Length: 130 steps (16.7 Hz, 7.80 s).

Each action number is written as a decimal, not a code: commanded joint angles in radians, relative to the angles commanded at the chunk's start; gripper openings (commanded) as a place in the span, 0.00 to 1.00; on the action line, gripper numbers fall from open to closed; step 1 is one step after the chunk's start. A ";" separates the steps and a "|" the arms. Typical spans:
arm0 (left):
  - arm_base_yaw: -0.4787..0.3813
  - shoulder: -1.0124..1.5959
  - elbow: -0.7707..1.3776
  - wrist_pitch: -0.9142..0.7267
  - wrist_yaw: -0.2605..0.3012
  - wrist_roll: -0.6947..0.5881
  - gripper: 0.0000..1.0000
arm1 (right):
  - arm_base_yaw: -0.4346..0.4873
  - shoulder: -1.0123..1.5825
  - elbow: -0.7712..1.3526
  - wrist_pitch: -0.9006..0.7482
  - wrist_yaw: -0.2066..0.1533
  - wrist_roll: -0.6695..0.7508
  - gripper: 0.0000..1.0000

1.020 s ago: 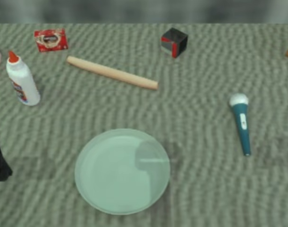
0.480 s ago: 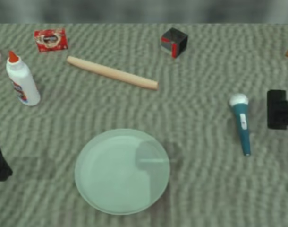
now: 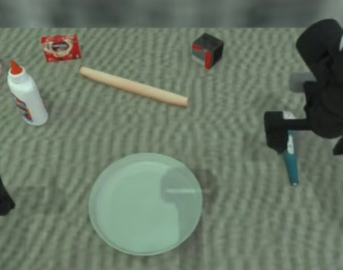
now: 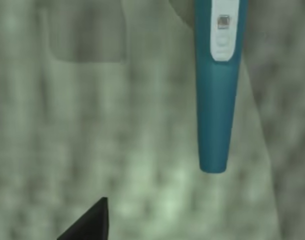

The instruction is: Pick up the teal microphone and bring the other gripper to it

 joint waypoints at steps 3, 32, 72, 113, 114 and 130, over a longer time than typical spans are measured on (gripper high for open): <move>0.000 0.000 0.000 0.000 0.000 0.000 1.00 | 0.013 0.061 0.052 -0.028 0.001 0.014 1.00; 0.000 0.000 0.000 0.000 0.000 0.000 1.00 | 0.004 0.280 -0.074 0.317 0.002 0.008 0.32; 0.000 0.000 0.000 0.000 0.000 0.000 1.00 | -0.007 -0.154 -0.458 1.756 -0.478 -0.343 0.00; -0.241 1.011 0.625 0.366 0.639 0.090 1.00 | 0.293 -0.216 -0.536 1.904 -0.189 -0.321 0.00; -0.255 1.075 0.661 0.387 0.676 0.096 1.00 | 0.293 -0.216 -0.536 1.904 -0.189 -0.321 0.00; -0.390 1.398 0.876 0.479 0.700 0.108 1.00 | 0.293 -0.216 -0.536 1.904 -0.189 -0.321 0.00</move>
